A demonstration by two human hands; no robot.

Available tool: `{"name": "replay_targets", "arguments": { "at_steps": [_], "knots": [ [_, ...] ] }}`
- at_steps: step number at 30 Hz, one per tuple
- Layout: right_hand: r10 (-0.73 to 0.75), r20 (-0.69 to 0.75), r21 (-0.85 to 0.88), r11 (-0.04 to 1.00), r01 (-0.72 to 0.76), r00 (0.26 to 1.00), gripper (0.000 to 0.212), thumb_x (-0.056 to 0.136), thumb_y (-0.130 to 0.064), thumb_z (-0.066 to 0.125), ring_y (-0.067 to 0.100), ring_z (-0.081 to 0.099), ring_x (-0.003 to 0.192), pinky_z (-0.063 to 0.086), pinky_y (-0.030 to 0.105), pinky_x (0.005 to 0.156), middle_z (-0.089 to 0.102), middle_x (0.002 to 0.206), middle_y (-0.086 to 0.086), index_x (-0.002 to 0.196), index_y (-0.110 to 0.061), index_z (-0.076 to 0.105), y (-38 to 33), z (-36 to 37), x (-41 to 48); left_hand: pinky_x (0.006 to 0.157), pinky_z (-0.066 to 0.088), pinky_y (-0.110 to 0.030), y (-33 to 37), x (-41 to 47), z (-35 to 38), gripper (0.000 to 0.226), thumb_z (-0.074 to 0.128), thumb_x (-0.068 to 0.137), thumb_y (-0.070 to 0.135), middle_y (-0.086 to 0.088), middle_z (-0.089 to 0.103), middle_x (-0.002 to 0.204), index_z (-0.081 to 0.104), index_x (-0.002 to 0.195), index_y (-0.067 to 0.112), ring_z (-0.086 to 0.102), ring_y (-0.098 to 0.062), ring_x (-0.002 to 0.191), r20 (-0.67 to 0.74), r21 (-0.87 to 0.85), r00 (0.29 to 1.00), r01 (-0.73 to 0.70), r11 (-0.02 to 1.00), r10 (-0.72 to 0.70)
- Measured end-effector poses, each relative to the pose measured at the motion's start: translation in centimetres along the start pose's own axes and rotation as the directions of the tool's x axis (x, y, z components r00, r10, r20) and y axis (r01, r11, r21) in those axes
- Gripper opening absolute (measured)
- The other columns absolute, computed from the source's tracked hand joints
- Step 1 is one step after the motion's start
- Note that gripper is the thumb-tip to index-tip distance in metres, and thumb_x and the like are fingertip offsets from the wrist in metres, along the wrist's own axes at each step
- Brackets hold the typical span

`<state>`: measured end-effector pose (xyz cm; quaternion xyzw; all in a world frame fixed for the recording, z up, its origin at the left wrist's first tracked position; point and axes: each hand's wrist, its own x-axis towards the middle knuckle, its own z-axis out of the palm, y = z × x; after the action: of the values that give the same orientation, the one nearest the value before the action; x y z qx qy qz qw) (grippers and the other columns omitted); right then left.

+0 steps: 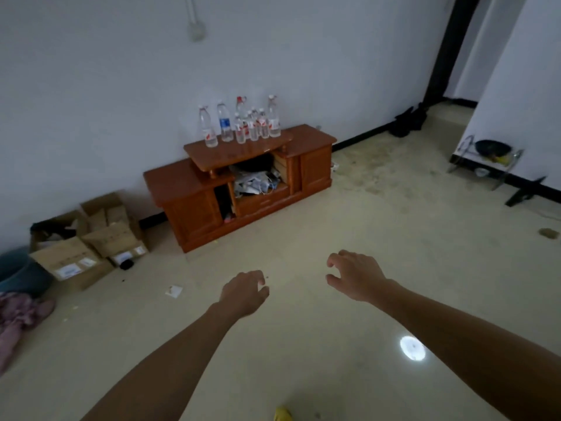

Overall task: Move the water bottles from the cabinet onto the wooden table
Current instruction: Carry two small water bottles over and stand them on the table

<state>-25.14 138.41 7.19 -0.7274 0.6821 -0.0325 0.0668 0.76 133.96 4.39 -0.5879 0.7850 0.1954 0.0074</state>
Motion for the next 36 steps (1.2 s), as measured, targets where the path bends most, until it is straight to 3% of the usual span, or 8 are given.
{"name": "replay_targets", "arguments": {
  "at_steps": [5,12,19,25,29,32,36],
  "knots": [
    [0.003,-0.044,0.022,1.0,-0.002,0.999,0.038,0.091,-0.046,0.051,0.018,0.061,0.103,0.044,0.03,0.085,0.06,0.12,-0.004,0.123,-0.025,0.055,0.0,-3.0,13.6,0.079,0.047,-0.033,-2.9,11.8,-6.6,0.029,0.046,0.096,0.042,-0.004,0.062,0.118,0.056,0.117,0.024,0.058,-0.023,0.101,-0.022,0.009,1.0,-0.005,1.0,0.006],
    [-0.004,-0.002,0.034,0.999,0.004,1.0,0.038,0.091,-0.048,0.051,0.017,0.061,0.102,0.044,0.029,0.083,0.061,0.118,-0.005,0.122,-0.026,0.055,1.7,-3.2,28.4,0.076,0.046,-0.032,-5.5,25.6,-11.2,0.029,0.047,0.096,0.041,-0.004,0.061,0.117,0.055,0.118,0.024,0.058,-0.022,0.097,0.001,0.002,1.0,0.016,1.0,-0.016],
    [-0.037,0.013,0.043,0.998,0.037,0.999,0.039,0.091,-0.048,0.05,0.018,0.061,0.103,0.045,0.031,0.083,0.06,0.12,-0.005,0.123,-0.026,0.054,6.2,-2.2,46.8,0.085,0.05,-0.037,-7.7,42.5,-14.4,0.029,0.047,0.096,0.041,-0.003,0.063,0.115,0.056,0.117,0.023,0.059,-0.023,0.101,0.015,-0.002,0.998,0.059,0.998,-0.059],
    [-0.073,0.002,0.045,0.996,0.073,0.997,0.04,0.092,-0.046,0.049,0.018,0.058,0.108,0.042,0.03,0.085,0.058,0.124,-0.006,0.125,-0.025,0.053,9.4,-4.9,62.8,0.076,0.046,-0.034,-8.1,56.9,-19.8,0.023,0.047,0.095,0.039,-0.004,0.062,0.106,0.055,0.108,0.022,0.058,-0.022,0.094,-0.04,-0.066,0.994,0.101,0.993,-0.104],
    [-0.111,0.049,0.034,0.993,0.109,0.993,0.037,0.091,-0.045,0.05,0.018,0.058,0.108,0.043,0.03,0.084,0.058,0.123,-0.005,0.122,-0.025,0.054,10.3,-5.4,71.7,0.069,0.04,-0.03,-8.9,63.9,-21.3,0.022,0.048,0.094,0.04,-0.004,0.064,0.102,0.055,0.106,0.022,0.058,-0.022,0.089,-0.018,-0.109,0.992,0.125,0.986,-0.127],
    [-0.144,0.071,0.029,0.989,0.142,0.987,0.034,0.09,-0.044,0.051,0.019,0.06,0.104,0.046,0.032,0.083,0.06,0.119,-0.005,0.118,-0.026,0.056,10.7,-4.7,79.0,0.071,0.042,-0.03,-10.9,69.3,-22.2,0.023,0.047,0.095,0.038,-0.002,0.064,0.103,0.056,0.107,0.02,0.059,-0.022,0.094,-0.003,-0.135,0.988,0.154,0.979,-0.156],
    [-0.151,0.074,0.022,0.989,0.149,0.986,0.025,0.09,-0.04,0.049,0.019,0.061,0.093,0.044,0.03,0.073,0.062,0.108,-0.005,0.108,-0.026,0.058,10.6,-3.9,88.4,0.074,0.048,-0.033,-14.7,77.6,-24.3,0.023,0.047,0.095,0.038,-0.001,0.064,0.093,0.059,0.104,0.02,0.06,-0.021,0.085,0.008,-0.166,0.984,0.179,0.97,-0.18]
  ]
}}
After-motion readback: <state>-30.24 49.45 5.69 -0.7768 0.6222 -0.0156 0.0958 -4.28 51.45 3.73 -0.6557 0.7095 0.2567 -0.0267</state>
